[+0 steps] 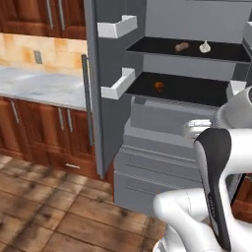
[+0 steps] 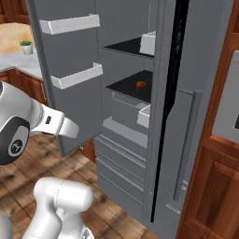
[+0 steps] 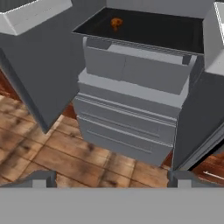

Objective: Gather the potato and garlic from the fridge and place them on a tray on the dining counter. Then gather the steak and chicken drumstick from the fridge and place them on the other tray.

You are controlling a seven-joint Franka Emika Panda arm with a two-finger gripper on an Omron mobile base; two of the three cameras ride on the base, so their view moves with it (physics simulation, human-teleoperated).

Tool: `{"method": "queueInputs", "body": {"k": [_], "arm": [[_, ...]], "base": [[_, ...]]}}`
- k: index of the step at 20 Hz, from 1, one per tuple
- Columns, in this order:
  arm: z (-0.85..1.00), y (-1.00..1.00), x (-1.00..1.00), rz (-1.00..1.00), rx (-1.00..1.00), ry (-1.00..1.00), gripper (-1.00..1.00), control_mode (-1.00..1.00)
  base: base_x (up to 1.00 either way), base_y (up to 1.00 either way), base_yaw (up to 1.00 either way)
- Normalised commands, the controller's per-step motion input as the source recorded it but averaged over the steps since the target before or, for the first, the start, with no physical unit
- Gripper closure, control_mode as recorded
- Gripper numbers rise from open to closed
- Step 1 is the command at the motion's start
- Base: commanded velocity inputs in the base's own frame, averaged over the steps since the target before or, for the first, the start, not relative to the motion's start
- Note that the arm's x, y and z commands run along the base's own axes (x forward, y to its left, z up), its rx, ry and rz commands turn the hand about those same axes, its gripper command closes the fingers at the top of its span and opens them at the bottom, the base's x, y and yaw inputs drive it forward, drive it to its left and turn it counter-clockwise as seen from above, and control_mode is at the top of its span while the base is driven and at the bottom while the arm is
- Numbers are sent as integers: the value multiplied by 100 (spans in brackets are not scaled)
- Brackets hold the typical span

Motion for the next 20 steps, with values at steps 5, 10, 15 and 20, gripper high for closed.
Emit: {"method": "queueInputs", "body": {"k": [5, 10, 15, 20], "arm": [[0, 0, 0, 0, 0, 0, -100, 100], [0, 0, 0, 0, 0, 0, -100, 100], [0, 0, 0, 0, 0, 0, -100, 100], [0, 0, 0, 0, 0, 0, -100, 100]], "base": [[13, 15, -29], [6, 21, -40], [2, 43, -43], [3, 77, -25]]}}
